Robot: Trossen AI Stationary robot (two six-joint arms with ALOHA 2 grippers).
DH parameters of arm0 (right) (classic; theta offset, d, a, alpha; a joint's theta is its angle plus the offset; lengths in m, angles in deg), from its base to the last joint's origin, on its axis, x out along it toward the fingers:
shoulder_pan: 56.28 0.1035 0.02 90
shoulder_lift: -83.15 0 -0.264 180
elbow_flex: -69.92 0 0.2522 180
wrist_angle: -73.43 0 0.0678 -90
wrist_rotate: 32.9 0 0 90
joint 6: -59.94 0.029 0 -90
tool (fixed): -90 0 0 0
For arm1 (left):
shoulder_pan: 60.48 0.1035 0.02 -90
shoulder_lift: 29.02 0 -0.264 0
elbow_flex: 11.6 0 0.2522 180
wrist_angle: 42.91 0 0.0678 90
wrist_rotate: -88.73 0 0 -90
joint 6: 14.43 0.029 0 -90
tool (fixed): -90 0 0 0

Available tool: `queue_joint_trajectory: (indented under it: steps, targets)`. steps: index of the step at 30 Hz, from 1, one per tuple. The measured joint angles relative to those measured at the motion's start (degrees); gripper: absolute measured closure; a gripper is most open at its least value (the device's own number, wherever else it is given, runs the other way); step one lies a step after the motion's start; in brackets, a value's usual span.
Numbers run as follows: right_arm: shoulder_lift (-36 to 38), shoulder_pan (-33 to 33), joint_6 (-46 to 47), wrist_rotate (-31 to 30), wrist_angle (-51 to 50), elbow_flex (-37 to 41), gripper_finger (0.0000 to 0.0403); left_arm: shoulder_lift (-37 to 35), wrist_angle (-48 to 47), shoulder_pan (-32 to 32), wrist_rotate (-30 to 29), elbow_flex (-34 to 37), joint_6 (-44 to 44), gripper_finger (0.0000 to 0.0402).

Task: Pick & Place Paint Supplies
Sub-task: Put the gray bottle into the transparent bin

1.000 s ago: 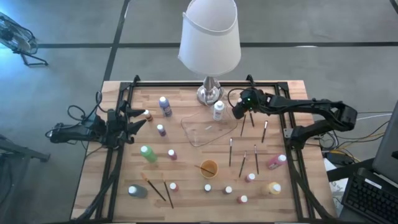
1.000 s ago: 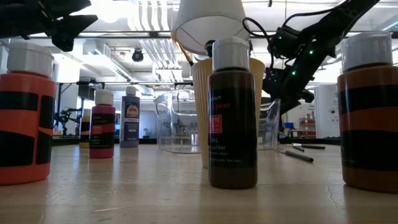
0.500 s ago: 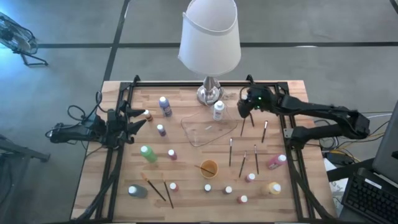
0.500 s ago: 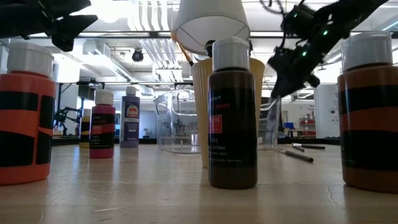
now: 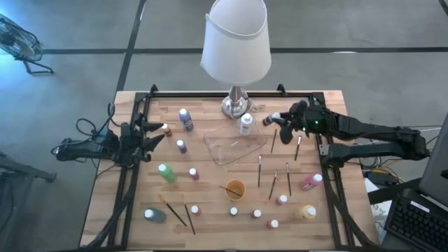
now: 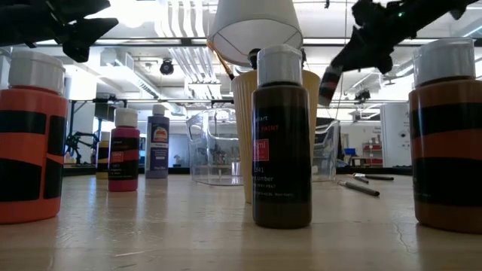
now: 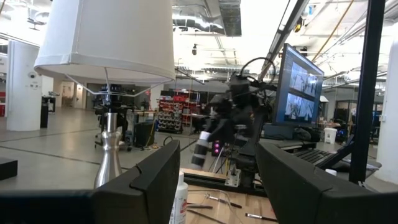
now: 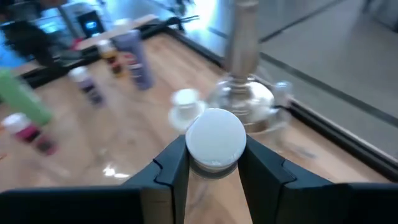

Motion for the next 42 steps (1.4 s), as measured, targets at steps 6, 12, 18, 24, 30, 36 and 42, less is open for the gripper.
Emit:
queue_joint_trajectory:
  steps: [6,12,18,24,30,36,42]
  targets:
    - [-3.5,7.1,1.4,-0.2,3.0,0.0,0.0295,0.0,0.0,0.0,0.0,0.0,0.0,0.0183]
    - [-10.8,8.5,1.6,-0.3,7.3,0.0,0.0294,0.0,0.0,0.0,0.0,0.0,0.0,0.0183]
    - [-18.1,8.2,1.6,-0.4,11.3,0.0,0.0294,0.0,0.0,0.0,0.0,0.0,0.0,0.0183]
    - [-22.9,7.3,2.1,-0.4,13.9,0.0,0.0294,0.0,0.0,0.0,0.0,0.0,0.0,0.0183]
    - [-26.8,5.4,3.1,-0.5,13.8,0.0,0.0294,0.0,0.0,0.0,0.0,0.0,0.0,0.0183]
    - [-30.0,3.7,3.9,-0.3,14.5,0.0,0.0294,0.0,0.0,0.0,0.0,0.0,0.0,0.0183]
    - [-32.2,2.9,3.9,-0.3,15.4,-0.2,0.0294,0.0,0.0,0.0,0.0,0.0,0.0,0.0183]
